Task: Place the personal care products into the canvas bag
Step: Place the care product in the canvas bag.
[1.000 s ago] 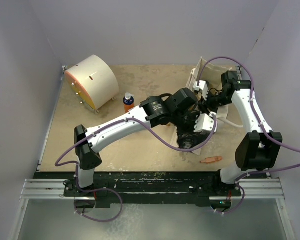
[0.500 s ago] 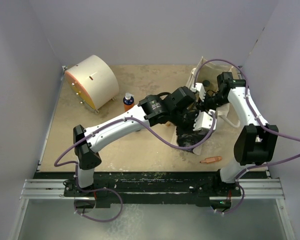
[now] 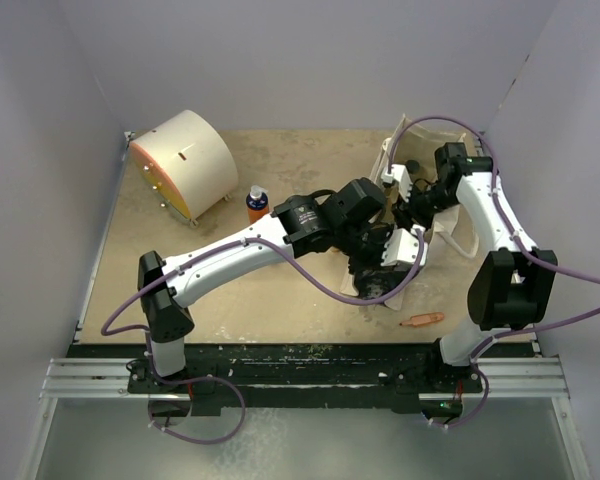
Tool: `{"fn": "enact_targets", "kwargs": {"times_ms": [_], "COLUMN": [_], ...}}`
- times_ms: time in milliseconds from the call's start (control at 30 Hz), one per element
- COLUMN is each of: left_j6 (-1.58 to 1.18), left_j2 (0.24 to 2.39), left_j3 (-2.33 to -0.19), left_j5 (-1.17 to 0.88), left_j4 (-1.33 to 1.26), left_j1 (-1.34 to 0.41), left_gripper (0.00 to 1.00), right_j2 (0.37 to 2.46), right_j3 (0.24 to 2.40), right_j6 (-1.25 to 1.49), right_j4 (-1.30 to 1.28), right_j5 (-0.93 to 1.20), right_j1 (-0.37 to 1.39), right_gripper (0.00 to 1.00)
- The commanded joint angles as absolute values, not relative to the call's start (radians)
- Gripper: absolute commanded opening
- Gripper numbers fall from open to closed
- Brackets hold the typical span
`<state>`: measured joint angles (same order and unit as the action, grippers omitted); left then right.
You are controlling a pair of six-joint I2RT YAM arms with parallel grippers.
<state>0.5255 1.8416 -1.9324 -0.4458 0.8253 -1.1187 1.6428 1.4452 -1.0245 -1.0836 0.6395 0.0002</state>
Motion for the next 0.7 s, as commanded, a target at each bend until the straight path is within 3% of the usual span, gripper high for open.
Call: {"fn": "enact_targets", "kwargs": {"times_ms": [0, 200, 333, 667], "left_j6": [0.537, 0.544, 0.548, 0.55], "left_j2": [1.777, 1.783, 1.783, 1.78], "left_j3": [-1.922, -1.914, -1.912, -1.914], "left_j5": [-0.509, -0.506, -0.508, -0.505], "left_j4": [0.835, 0.835, 0.837, 0.838], "left_j1": [-1.132, -1.132, -1.131, -1.131], "left_gripper": [0.0, 0.0, 0.0, 0.0], "right_j2": [1.607, 1.605, 1.603, 1.597], "right_j3": [1.565, 1.616, 1.621, 1.608], "right_j6": [-1.053, -1.03, -1.024, -1.022], "right_j4": [-1.013, -1.043, -1.046, -1.039], "right_j5": [0.636, 0.679, 0.672, 0.647], "right_j1": [-0.019, -0.016, -0.008, -0.005], "right_gripper": [0.49, 0.65, 0.7, 0.68]}}
